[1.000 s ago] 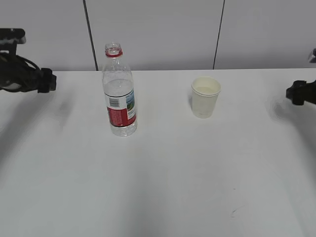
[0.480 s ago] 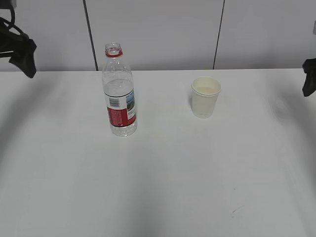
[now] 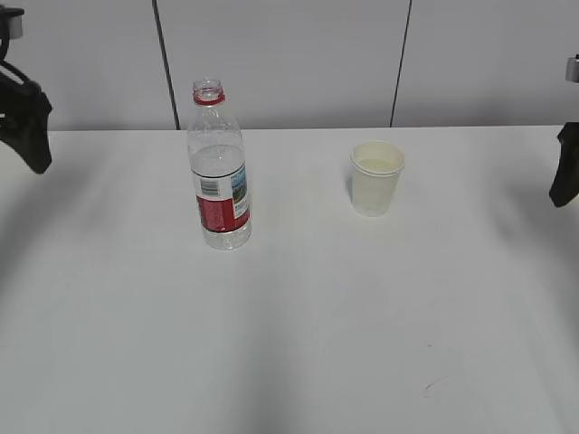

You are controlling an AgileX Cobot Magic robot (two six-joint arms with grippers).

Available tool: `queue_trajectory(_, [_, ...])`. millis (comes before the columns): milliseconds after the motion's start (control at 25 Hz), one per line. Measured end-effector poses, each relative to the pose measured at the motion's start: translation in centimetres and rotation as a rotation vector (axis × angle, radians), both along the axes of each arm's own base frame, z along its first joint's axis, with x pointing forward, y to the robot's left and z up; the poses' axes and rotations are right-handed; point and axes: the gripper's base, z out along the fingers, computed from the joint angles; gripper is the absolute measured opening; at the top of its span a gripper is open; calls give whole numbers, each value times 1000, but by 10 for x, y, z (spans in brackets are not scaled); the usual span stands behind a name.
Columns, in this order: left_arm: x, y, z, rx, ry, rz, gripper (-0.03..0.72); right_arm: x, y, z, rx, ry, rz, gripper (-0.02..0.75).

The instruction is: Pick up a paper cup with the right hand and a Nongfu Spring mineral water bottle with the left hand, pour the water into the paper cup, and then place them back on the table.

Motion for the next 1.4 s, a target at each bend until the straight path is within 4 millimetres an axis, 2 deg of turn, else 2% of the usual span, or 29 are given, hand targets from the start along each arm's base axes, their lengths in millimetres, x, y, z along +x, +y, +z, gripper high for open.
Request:
queue_trajectory(120, [-29,-3,-7,-1,56,-12,593,-26,8,8,26,1,25,595])
queue_trajectory(240, [-64,-6,-9,-16,86,-18,593,-65,17,12,32,13,50,594])
queue_trajectory(520, [-138,-8,8,-71,-20,-22,593,-156,36,24,-7,-117,60,593])
queue_trajectory(680, [-167,-7,6,-77,-58,-21,593,-193,45,29,-23,-197,61,593])
queue_trajectory(1000, [-238,-2,-10,-89,-211,-23,593,-243,56,30,-46,-322,62,586])
queue_trajectory(1120, [-258,-2,-17,-108,-292,-20,593,-257,62,29,-24,-379,54,586])
queue_trajectory(1240, [-268,-3,-24,-126,-307,-23,593,-268,66,24,-15,-412,49,586])
queue_trajectory(1400, [-274,-6,-19,-139,-341,-48,593,-280,69,16,-17,-426,50,585])
